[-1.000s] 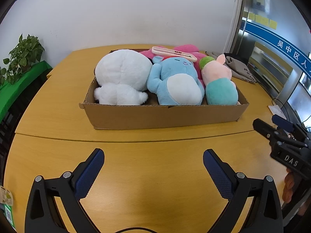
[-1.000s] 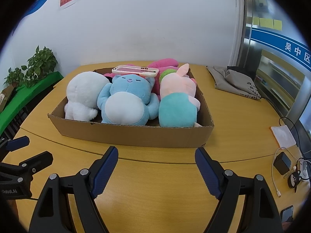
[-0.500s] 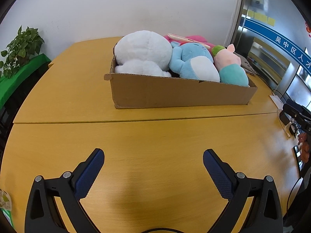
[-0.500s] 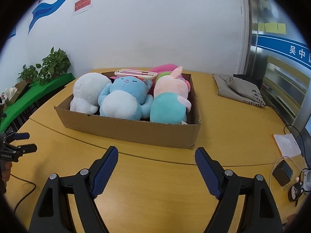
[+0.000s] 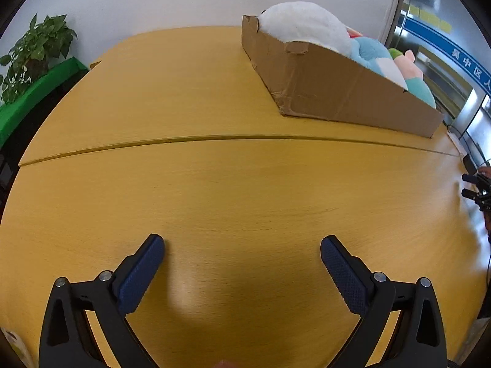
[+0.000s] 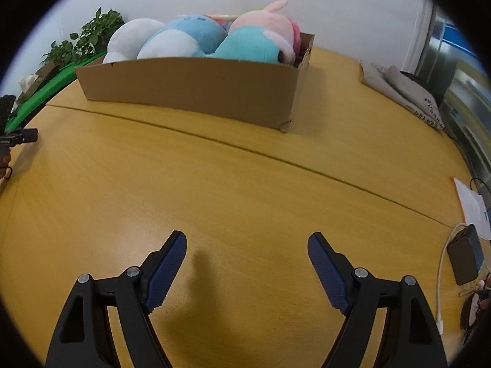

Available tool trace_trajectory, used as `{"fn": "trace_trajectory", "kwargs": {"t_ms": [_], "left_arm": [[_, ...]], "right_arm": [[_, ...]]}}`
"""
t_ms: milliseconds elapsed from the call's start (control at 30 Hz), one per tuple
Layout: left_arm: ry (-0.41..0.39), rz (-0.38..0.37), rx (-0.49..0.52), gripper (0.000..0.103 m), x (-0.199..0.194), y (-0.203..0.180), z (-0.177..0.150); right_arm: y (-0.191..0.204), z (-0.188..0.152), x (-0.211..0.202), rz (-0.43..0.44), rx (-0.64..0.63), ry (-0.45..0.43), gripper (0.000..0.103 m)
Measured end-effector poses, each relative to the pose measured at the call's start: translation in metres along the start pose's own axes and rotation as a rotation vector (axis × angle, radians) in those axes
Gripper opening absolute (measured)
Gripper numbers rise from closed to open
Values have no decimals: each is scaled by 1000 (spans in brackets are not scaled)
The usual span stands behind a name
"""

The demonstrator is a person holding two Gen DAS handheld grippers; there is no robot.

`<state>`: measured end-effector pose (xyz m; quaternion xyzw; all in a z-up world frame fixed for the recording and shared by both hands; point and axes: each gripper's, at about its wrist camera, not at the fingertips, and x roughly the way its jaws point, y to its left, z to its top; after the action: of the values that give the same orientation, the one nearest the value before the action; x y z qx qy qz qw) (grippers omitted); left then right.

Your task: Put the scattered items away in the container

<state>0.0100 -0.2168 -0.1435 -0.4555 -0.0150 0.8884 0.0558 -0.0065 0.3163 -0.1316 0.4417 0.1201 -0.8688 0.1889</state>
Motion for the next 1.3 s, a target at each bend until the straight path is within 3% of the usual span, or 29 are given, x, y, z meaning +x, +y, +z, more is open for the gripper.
{"fn": "trace_trajectory", "kwargs": {"t_ms": [133,200,233,400,1300], "left_arm": [[-15,6,109,103,4,6,-1],[-14,-13,133,103,5,9,1],[-13,-21,144,103,5,10,2],[-10,-46,175,103,9,16,8],[-5,-50,188,103,16,25,19]], "right_arm": [[-9,-7,7,50,0,-18,90],[-13,-8,9,73,-16,-15,102],[-14,-8,9,81,-32,-13,103],[-32,-4,13,139,-116,-11,103],[-47,8,19,122,-112,-12,103]]}}
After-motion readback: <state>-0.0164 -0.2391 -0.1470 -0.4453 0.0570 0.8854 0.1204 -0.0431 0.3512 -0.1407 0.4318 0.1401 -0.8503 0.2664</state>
